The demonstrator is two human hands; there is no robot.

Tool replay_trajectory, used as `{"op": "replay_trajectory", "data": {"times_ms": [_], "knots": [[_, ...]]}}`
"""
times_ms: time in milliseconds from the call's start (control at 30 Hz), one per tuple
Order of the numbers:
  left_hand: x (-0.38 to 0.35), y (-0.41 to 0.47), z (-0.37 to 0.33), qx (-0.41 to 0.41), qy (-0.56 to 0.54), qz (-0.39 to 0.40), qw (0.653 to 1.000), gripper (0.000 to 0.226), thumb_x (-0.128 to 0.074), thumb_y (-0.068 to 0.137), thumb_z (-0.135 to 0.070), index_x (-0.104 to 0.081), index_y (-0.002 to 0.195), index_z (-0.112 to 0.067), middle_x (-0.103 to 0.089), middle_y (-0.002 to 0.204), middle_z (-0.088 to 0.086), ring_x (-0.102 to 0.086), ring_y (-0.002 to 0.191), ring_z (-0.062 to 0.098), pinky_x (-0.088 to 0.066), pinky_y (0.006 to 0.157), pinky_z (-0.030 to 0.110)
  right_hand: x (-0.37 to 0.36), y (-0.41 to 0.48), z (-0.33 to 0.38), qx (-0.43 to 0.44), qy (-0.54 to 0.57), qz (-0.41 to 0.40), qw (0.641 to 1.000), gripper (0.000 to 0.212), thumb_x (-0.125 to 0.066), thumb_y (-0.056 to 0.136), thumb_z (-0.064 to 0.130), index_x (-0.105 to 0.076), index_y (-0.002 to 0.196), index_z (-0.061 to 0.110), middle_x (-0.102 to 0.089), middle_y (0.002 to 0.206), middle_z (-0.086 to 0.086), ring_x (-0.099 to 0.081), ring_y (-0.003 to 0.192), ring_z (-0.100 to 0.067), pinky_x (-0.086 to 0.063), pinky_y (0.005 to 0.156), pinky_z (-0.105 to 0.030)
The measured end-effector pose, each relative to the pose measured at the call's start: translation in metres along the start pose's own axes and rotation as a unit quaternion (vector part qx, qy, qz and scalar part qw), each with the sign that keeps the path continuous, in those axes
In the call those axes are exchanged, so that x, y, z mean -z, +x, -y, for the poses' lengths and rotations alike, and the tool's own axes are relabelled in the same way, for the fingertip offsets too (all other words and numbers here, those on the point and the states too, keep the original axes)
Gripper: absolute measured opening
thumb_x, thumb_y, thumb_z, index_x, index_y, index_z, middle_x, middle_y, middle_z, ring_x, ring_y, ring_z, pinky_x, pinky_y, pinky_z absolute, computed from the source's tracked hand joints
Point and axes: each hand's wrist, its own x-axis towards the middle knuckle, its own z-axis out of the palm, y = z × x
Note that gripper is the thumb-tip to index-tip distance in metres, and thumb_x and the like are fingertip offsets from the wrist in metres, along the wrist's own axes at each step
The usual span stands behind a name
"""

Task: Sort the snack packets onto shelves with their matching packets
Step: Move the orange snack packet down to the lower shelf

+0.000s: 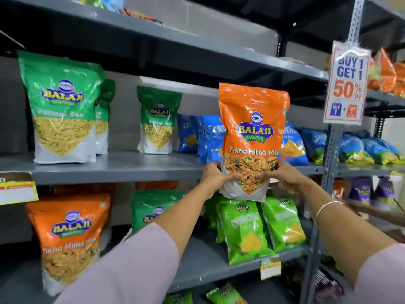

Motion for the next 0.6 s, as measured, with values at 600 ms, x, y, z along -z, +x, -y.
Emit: {"op": "replay_trajectory", "data": {"times_ms": [600], "knots": [[-0.019, -0.040, 0.215, 0.176, 0.124, 0.018, 0.977, 0.068, -0.088, 0.056, -0.015, -0.059, 0.116, -0.003, -0.066, 0.121, 0.018, -0.062, 0.112, 0.031, -0.051, 0.093, 0.042, -0.083, -0.007, -0.226, -0.149, -0.047, 0.029, 0.987, 0.062, -0.081, 0.054, -0.006, -0.051, 0.107, 0.009, -0.065, 0.107, -0.016, -0.061, 0.104, -0.033, -0.049, 0.093, -0.046]]}}
